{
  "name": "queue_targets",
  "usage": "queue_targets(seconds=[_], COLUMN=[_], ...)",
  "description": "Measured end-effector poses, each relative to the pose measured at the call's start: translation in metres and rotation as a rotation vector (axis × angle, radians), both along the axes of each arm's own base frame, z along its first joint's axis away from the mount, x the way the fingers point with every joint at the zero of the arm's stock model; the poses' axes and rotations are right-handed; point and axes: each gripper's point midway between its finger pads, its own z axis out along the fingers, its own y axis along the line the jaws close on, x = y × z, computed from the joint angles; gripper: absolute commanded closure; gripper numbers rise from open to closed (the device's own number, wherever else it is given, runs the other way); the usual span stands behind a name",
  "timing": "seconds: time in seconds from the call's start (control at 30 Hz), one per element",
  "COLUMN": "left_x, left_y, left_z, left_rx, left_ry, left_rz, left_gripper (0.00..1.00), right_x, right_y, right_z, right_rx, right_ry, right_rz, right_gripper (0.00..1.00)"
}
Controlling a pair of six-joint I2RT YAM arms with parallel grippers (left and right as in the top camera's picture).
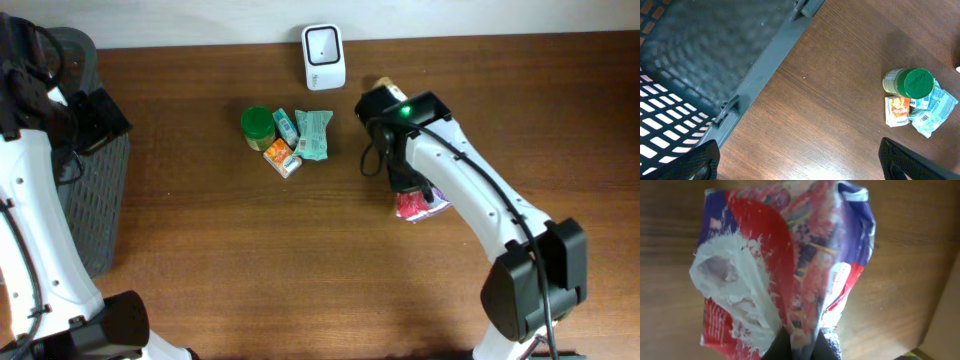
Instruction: Scan the item barcode
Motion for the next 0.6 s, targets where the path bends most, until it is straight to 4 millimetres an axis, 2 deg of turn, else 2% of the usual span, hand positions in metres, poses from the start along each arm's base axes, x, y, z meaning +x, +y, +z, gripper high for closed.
queue_targets(seconds=[0.03,0.1,0.2,0.3,0.33,0.37,0.43,0.5,0.53,0.6], left_x=[0.000,0.000,0.000,0.000,0.000,0.000,0.000,0.000,0.000,0.000], left_y=[0.000,0.000,0.000,0.000,0.000,0.000,0.000,0.000,0.000,0.000], left_z=[0.000,0.000,0.000,0.000,0.000,0.000,0.000,0.000,0.000,0.000], left_rx=[0.000,0.000,0.000,0.000,0.000,0.000,0.000,0.000,0.000,0.000], left_ry=[0.000,0.000,0.000,0.000,0.000,0.000,0.000,0.000,0.000,0.000], left_rz=[0.000,0.000,0.000,0.000,0.000,0.000,0.000,0.000,0.000,0.000], left_gripper=[0.01,0.01,0.01,0.01,0.01,0.01,0.01,0.01,0.01,0.01], right_x=[0.004,0.010,0.013,0.009,0.007,0.005,0.001,0.000,0.003,0.012], right_y=[0.000,0.002,0.014,0.060,0.078,0.105,0.138,0.173,0.191,0.204], right_z=[-0.009,-0.034,-0.046,-0.051,-0.052,-0.051,-0.044,-0.027,-0.012,0.017], right_rx=[-0.009,-0.030,-0.031,0.034,0.071,0.128,0.207,0.308,0.375,0.443], right_ry=[-0.002,0.017,0.012,-0.013,-0.020,-0.034,-0.048,-0.073,-0.092,-0.134], right_rz=[-0.001,-0.001,0.024,0.117,0.151,0.195,0.249,0.291,0.313,0.320], right_gripper=[0.96,0.77,0.56,0.41,0.31,0.24,0.18,0.00,0.01,0.01])
